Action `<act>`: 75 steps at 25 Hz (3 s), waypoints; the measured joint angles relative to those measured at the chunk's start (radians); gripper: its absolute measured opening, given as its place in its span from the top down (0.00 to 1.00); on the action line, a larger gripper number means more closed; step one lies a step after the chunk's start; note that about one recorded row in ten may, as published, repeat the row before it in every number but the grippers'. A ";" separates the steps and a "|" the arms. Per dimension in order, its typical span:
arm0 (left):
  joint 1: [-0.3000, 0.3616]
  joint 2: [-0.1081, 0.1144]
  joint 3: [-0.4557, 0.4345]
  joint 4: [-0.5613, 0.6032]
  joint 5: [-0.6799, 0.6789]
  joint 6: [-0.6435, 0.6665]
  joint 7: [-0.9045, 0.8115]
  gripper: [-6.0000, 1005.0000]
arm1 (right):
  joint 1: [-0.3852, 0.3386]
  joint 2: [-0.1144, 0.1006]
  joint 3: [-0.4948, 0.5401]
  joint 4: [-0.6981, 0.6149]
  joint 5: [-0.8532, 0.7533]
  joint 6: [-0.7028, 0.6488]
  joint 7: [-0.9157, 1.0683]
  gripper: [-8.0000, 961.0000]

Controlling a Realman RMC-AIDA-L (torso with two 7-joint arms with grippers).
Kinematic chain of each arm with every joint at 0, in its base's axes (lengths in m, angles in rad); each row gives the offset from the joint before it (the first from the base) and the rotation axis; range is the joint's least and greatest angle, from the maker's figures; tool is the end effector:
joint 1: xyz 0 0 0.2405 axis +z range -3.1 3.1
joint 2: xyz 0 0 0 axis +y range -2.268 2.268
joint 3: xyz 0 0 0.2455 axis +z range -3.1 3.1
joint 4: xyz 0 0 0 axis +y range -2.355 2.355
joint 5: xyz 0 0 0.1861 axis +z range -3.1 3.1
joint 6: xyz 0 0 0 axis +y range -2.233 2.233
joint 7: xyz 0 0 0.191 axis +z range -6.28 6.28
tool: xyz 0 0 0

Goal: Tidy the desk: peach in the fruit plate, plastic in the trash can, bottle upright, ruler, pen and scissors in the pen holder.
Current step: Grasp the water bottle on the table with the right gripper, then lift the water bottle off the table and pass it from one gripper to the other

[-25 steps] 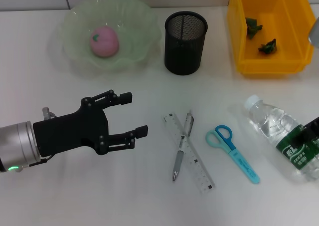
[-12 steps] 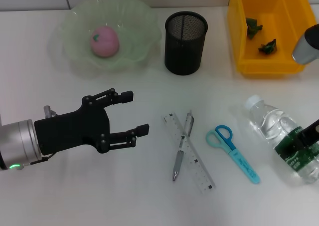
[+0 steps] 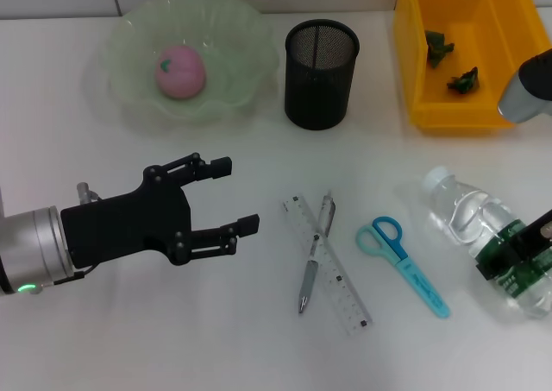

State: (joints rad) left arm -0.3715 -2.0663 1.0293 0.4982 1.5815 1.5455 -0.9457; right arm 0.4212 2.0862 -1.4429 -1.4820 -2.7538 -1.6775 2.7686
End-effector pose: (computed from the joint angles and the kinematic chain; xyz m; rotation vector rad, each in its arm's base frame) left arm -0.2239 0.2751 -0.0598 -2.6835 -0.3016 -0.8861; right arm 0.2578 0.2880 -0.0194 -2.3340 1.2393 -0.6986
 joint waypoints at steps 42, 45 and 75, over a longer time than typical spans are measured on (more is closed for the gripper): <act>-0.150 -0.009 0.006 -0.186 -0.355 0.322 -0.275 0.18 | -0.061 -0.003 0.286 0.514 1.189 -0.006 -1.168 0.23; -0.158 -0.006 0.029 -0.177 -0.349 0.312 -0.273 0.19 | -0.043 -0.003 0.265 0.529 1.179 0.001 -1.155 0.23; -0.204 -0.003 0.075 -0.173 -0.315 0.217 -0.312 0.45 | 0.018 -0.003 0.181 0.543 1.135 0.027 -1.102 0.21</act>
State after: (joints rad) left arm -0.5755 -2.0693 1.1046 0.3254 1.2666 1.7626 -1.2582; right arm 0.4395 2.0828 -1.2617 -0.9386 -1.6190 -1.6502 1.6668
